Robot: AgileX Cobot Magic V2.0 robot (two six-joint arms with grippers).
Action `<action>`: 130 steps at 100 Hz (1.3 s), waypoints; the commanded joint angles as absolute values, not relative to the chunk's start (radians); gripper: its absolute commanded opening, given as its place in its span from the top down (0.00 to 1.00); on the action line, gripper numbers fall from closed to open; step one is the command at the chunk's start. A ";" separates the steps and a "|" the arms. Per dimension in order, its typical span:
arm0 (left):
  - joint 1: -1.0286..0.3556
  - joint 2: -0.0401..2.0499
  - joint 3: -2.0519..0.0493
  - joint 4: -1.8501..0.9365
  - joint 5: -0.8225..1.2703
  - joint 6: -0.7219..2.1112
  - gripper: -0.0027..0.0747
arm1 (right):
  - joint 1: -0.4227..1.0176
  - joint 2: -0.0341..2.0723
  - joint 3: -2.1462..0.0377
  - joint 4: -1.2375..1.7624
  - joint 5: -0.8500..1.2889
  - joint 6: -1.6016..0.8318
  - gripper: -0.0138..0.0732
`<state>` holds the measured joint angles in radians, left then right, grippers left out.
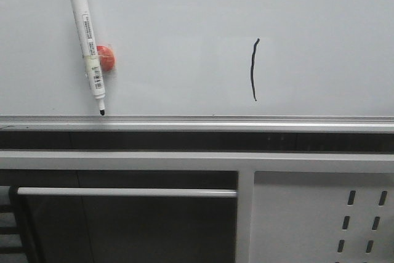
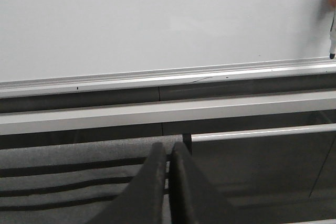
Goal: Write number 1 on whiteboard
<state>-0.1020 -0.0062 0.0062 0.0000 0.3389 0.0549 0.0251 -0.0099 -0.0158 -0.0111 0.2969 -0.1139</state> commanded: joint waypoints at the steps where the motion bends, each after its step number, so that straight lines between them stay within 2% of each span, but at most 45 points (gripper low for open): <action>1: -0.098 -0.033 0.027 0.000 0.285 0.049 0.99 | -0.040 -0.028 -0.040 0.000 0.201 -0.139 0.93; 27: -0.098 -0.033 0.027 0.000 0.285 0.049 0.99 | -0.159 -0.028 0.016 0.023 0.179 -0.139 0.93; 63: -0.098 -0.033 0.027 0.000 0.285 0.049 0.99 | -0.160 -0.029 0.041 0.069 0.317 -0.135 0.93; 130: -0.098 -0.033 0.027 0.000 0.285 0.049 0.99 | -0.160 -0.029 0.041 0.076 0.314 -0.135 0.93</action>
